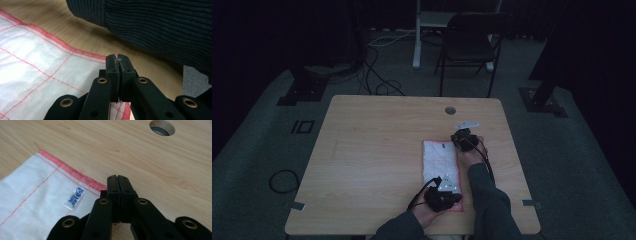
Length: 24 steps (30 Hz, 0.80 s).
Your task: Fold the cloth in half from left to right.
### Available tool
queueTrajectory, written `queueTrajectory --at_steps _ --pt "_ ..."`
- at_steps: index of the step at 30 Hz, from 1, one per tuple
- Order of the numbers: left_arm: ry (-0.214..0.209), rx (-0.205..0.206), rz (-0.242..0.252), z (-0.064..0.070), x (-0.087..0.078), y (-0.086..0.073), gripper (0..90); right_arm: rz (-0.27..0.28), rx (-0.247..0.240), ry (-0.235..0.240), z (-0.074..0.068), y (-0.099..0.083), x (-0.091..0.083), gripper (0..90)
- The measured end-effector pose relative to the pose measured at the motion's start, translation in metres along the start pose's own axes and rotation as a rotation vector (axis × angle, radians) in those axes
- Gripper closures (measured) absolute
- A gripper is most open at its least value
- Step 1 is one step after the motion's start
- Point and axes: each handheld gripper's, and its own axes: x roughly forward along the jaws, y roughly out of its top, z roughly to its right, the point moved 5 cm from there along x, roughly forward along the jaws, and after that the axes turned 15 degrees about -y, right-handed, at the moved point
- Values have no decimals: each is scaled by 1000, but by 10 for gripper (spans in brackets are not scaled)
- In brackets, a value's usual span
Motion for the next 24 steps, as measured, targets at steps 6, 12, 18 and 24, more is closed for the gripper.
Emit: queueTrajectory --at_steps 6,12,18,24 --pt "-16 -6 4 -1 4 0 876 -1 5 -10 2 1 3 888" --pt "2 -12 27 -7 -4 3 773 7 29 -12 7 0 1 733" --pt "49 2 36 -15 -15 7 759 1 45 -17 14 -4 -1 695" --pt "111 13 47 -27 -24 8 726 -6 61 -21 18 -8 -1 677"
